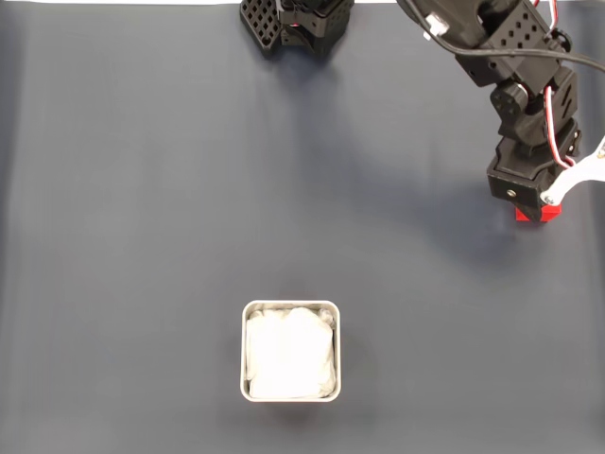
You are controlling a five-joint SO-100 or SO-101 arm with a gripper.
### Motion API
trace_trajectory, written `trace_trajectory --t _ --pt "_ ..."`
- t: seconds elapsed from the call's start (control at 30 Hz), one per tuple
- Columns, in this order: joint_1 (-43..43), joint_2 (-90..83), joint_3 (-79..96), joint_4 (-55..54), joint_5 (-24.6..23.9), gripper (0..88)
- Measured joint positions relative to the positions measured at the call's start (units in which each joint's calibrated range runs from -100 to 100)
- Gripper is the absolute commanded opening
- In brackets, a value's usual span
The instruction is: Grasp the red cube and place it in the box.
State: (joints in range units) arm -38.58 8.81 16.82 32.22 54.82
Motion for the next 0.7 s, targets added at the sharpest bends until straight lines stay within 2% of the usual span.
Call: trace_trajectory --t 0.7 --pt "-0.67 0.61 -0.36 0.0 0.24 38.3"
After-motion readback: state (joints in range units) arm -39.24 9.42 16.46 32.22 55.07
